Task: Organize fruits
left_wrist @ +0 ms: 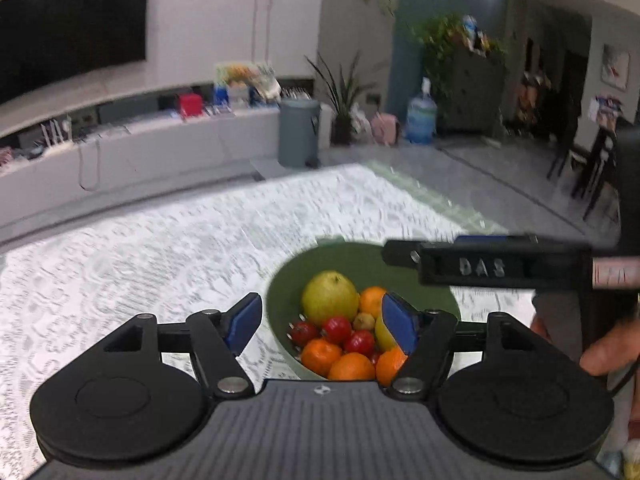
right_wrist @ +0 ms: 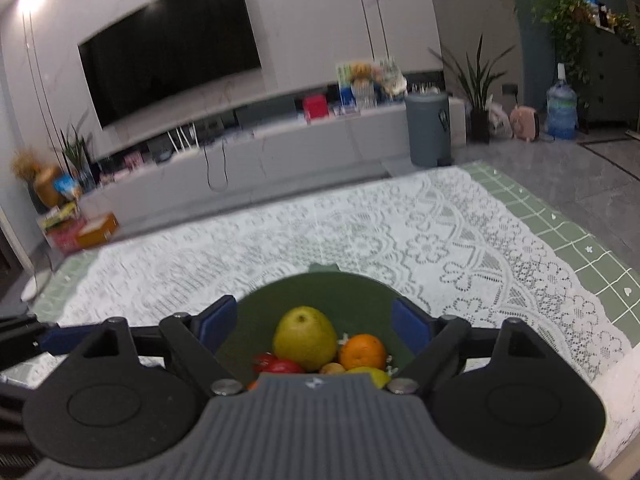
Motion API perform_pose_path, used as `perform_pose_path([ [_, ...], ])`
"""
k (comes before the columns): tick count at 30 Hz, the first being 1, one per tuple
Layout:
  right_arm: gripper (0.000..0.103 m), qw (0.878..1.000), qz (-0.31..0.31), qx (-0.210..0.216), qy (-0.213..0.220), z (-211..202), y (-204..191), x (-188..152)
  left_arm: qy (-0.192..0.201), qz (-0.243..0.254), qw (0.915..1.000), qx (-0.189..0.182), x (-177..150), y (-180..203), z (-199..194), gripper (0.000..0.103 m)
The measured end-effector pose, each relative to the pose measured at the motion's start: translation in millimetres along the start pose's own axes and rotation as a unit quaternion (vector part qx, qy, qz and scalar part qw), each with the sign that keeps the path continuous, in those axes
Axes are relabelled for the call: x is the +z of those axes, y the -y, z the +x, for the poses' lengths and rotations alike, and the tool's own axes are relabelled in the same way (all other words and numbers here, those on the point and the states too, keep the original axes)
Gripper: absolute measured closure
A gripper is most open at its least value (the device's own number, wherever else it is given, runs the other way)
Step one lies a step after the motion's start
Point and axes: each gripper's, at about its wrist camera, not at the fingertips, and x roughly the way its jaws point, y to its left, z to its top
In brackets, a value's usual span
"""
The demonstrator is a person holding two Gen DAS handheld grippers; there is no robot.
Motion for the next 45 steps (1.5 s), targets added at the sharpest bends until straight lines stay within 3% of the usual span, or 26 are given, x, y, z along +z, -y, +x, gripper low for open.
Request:
perform_pose_path([
  [7,0.013,0.998,-0.002,0.007,0.062,-45.8,-14.9,-7.8,0.058,-0.02,0.9966,0.054,-3.9,-3.2,-36.9,0.022],
  [13,0.004,0.99,-0.043,0.009,0.131,-90.3,-35.1,-16.8,0.093,-0.04,0.9906,0.092,-10.7,-3.6,-56.9,0.022],
  [17,0.004,0.984,-0.079,-0.005,0.162,-110.3,-48.9,-27.6,0.123,-0.034,0.9838,0.126,-17.7,-1.4,-66.5,0.011],
  [20,0.004,0.981,-0.098,-0.015,0.168,-116.9,-55.0,-37.6,0.125,-0.031,0.981,0.145,-23.8,1.3,-68.7,0.01],
  [30,0.004,0.987,-0.11,-0.031,0.11,-98.5,-55.2,-61.7,0.094,-0.027,0.98,0.173,-38.4,4.3,-58.2,0.01],
  [38,0.004,0.992,-0.096,-0.036,0.067,-76.2,-50.3,-69.5,0.032,-0.033,0.9855,0.163,-52.0,-1.1,-34.3,0.01],
  [45,0.004,0.994,-0.093,-0.036,0.041,-61.2,-51.4,-71.0,-0.002,-0.052,0.9854,0.162,-61.9,-7.4,-20.6,0.01],
])
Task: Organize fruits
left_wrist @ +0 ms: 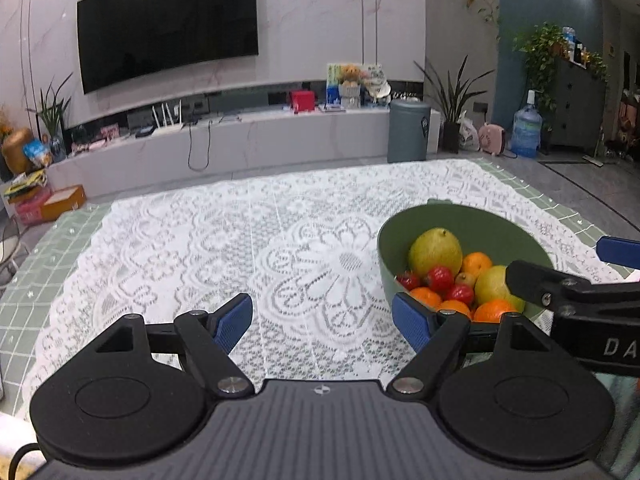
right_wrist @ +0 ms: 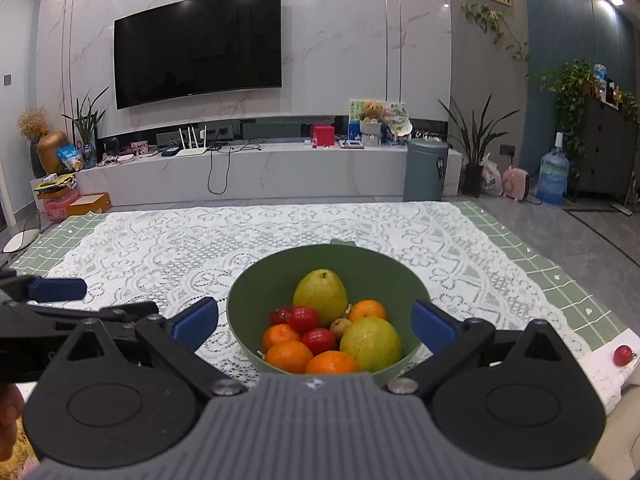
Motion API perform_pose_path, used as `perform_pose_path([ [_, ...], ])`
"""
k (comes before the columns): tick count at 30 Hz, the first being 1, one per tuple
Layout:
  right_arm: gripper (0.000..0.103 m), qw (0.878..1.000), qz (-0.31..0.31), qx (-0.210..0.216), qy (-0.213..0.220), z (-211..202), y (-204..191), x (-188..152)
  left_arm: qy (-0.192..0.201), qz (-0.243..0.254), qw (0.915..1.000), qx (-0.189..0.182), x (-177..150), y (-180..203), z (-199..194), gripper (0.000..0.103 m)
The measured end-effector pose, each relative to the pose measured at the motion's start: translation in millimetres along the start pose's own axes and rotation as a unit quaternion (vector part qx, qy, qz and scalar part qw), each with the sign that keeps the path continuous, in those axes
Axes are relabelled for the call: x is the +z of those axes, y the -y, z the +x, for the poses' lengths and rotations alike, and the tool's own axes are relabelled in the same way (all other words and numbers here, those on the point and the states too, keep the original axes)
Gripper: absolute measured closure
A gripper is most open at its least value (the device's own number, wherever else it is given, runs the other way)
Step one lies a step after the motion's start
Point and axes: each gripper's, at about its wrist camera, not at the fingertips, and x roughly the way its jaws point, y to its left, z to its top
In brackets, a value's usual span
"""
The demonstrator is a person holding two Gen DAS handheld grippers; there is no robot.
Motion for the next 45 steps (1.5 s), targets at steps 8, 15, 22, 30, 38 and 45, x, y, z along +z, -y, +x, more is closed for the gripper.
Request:
perform_pose_path([
  [8,0.004,1.0,0.014,-0.001,-0.021,9.7,3.1,1.2,-0.023,-0.008,0.9996,0.014,-1.2,-4.4,7.1,0.01],
  [15,0.004,0.999,-0.004,-0.009,-0.037,14.3,-2.7,1.5,-0.032,-0.007,0.9993,0.019,-0.5,-6.5,6.3,0.01],
  [22,0.004,0.999,0.002,-0.006,-0.04,14.6,-0.1,1.4,-0.034,-0.01,0.9991,0.022,0.4,-7.4,4.2,0.01],
  [30,0.004,0.999,0.003,-0.005,-0.04,15.3,0.2,1.9,-0.039,-0.011,0.9989,0.024,0.3,-7.9,5.1,0.01],
  [38,0.004,0.999,0.003,-0.004,-0.041,15.6,0.1,0.9,-0.042,-0.013,0.9988,0.024,0.3,-9.2,5.4,0.01],
  [45,0.004,0.999,0.003,-0.004,-0.041,15.4,-0.1,1.0,-0.044,-0.014,0.9986,0.024,-1.0,-9.0,6.0,0.01],
])
